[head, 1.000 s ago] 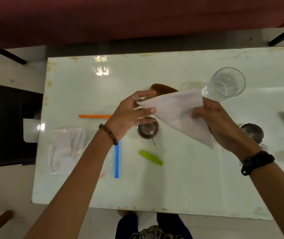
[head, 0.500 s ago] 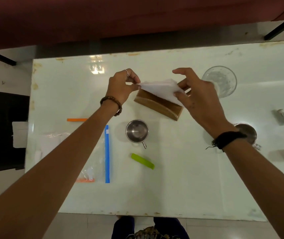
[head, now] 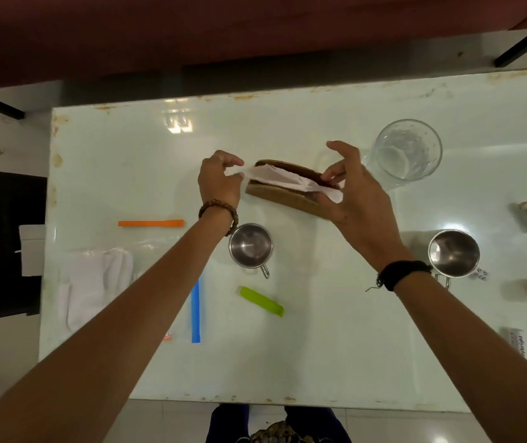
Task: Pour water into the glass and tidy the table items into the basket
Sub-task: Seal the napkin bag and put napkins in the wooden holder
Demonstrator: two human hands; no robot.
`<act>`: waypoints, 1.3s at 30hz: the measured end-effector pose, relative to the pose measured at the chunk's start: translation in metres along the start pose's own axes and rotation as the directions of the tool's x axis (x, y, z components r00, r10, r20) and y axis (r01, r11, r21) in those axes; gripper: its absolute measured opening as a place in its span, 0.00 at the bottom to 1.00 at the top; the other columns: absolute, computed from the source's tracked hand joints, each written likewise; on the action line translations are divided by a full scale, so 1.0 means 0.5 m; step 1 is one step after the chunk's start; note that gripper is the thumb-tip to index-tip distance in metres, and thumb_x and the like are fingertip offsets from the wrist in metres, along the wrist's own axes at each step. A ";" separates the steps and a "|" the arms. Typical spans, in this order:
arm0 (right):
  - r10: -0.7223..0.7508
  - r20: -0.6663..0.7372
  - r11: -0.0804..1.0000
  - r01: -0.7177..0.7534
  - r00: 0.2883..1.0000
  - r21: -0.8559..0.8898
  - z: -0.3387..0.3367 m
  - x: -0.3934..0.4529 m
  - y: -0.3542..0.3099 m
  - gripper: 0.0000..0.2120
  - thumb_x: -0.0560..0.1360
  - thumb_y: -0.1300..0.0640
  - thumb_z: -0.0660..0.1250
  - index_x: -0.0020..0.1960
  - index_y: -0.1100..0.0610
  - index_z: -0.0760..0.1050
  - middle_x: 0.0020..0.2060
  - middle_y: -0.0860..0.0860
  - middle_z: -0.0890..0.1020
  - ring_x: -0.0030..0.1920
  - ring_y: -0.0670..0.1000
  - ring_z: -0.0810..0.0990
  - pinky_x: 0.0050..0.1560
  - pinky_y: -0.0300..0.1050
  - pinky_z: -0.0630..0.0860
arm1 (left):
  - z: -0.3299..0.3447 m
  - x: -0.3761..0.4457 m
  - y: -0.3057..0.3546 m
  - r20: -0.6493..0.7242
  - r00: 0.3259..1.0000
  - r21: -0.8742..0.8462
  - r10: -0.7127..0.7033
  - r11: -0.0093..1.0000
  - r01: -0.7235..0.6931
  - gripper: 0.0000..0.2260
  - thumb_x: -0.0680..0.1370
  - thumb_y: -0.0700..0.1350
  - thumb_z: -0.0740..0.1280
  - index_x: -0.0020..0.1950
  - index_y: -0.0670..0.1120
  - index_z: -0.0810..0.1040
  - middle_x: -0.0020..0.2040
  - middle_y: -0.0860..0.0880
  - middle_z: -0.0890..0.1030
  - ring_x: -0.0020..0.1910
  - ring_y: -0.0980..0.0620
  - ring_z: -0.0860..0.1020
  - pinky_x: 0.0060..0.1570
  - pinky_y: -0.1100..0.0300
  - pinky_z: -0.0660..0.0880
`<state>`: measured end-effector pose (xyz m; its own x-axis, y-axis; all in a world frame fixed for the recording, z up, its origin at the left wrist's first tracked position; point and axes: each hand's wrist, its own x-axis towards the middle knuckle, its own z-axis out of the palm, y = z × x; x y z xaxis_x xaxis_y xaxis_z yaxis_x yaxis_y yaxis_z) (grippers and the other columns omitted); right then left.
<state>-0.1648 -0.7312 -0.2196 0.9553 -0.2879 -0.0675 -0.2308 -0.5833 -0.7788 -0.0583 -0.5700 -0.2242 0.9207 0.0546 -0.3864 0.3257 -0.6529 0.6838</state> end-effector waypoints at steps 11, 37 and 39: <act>0.145 0.249 0.874 -0.242 0.957 0.422 -0.018 0.014 0.023 0.23 0.77 0.50 0.52 0.69 0.55 0.69 0.67 0.47 0.72 0.67 0.40 0.67 0.63 0.24 0.61 | 0.114 -0.258 0.067 0.310 0.873 -0.715 -0.376 0.513 0.475 0.24 0.77 0.37 0.57 0.72 0.39 0.56 0.73 0.39 0.60 0.69 0.45 0.64 0.67 0.57 0.61; 0.274 0.307 0.699 -0.408 0.911 0.587 0.017 -0.056 0.013 0.20 0.82 0.55 0.45 0.73 0.50 0.60 0.67 0.42 0.68 0.68 0.42 0.65 0.70 0.40 0.58 | 0.116 -0.129 0.092 0.392 0.914 -0.696 -0.103 0.617 0.368 0.23 0.78 0.61 0.48 0.67 0.52 0.68 0.66 0.46 0.73 0.64 0.46 0.71 0.67 0.47 0.65; 0.255 0.317 0.713 -0.399 0.913 0.576 0.015 -0.057 0.011 0.19 0.82 0.55 0.45 0.72 0.49 0.60 0.65 0.38 0.68 0.66 0.39 0.66 0.68 0.36 0.59 | 0.116 -0.128 0.088 0.393 0.913 -0.687 -0.104 0.627 0.367 0.23 0.78 0.61 0.48 0.68 0.52 0.67 0.66 0.45 0.73 0.64 0.45 0.71 0.67 0.47 0.66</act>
<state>-0.1920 -0.7203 -0.2266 0.8723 -0.1711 -0.4581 -0.4394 0.1369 -0.8878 -0.1154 -0.6461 -0.2052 0.7224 -0.1792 -0.6679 0.6903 0.1291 0.7120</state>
